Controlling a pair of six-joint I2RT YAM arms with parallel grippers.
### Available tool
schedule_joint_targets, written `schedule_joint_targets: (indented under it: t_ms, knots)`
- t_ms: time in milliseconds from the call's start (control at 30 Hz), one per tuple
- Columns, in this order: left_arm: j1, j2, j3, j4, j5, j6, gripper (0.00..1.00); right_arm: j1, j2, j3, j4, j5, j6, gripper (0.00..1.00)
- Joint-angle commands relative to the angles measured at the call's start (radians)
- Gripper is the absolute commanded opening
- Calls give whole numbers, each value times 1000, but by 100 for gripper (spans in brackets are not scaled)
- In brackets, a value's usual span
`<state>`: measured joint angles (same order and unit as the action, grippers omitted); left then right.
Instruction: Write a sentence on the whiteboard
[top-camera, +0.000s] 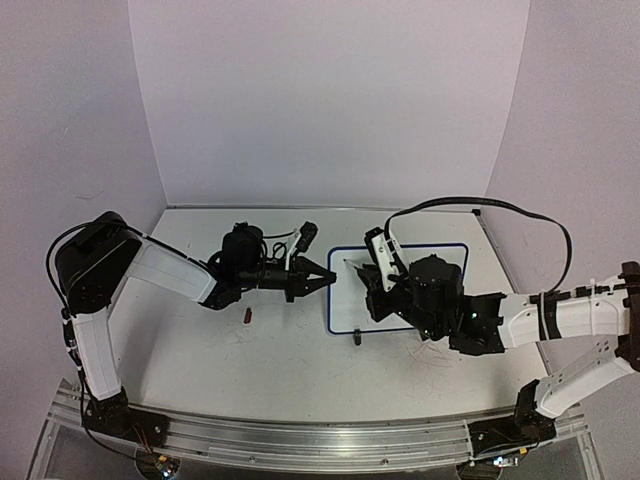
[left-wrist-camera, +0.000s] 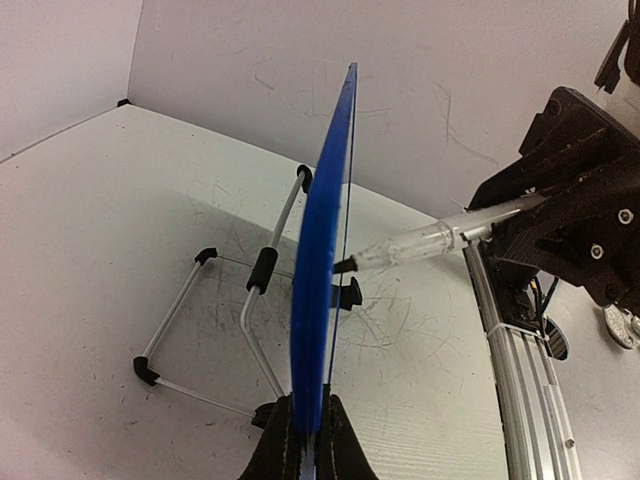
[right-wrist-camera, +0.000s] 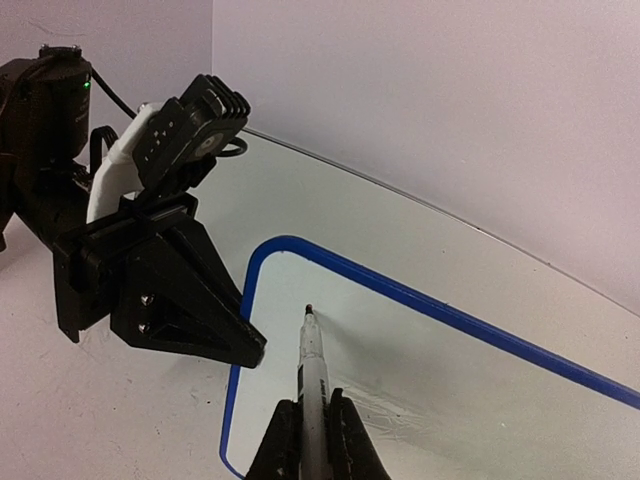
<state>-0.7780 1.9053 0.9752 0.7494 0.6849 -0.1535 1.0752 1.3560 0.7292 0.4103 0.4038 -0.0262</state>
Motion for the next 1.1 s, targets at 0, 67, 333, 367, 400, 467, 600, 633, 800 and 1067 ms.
schedule_joint_targets:
  t_ms: [0, 67, 333, 367, 400, 467, 600, 633, 800, 1067]
  knots:
    - [-7, 6, 19, -49, 7, 26, 0, 1, 14, 31, 11, 37, 9, 0]
    - [-7, 4, 20, -51, 7, 27, 0, 0, 13, 26, 7, 37, 15, 0]
    - [-7, 6, 24, -55, 7, 29, 0, 0, 8, 9, -3, 30, 42, 0]
    - [-7, 6, 24, -55, 7, 29, 0, 0, 7, 6, -4, 30, 53, 0]
    - [-7, 6, 25, -56, 7, 29, 0, 0, 6, 4, -5, 29, 57, 0]
    - [-7, 6, 25, -57, 7, 30, 0, 0, 5, -3, -8, 29, 65, 0]
    - [-7, 3, 24, -58, 7, 31, 0, 1, 2, -16, -10, 20, 80, 0]
    - [-7, 4, 25, -58, 7, 31, 0, 0, 3, -20, -10, 18, 86, 0]
    - [-7, 3, 22, -61, 7, 32, 0, 3, 1, -37, -13, 22, 108, 0]
    - [-6, 0, 20, -64, 6, 33, 0, 9, 19, -46, -16, 15, 127, 0]
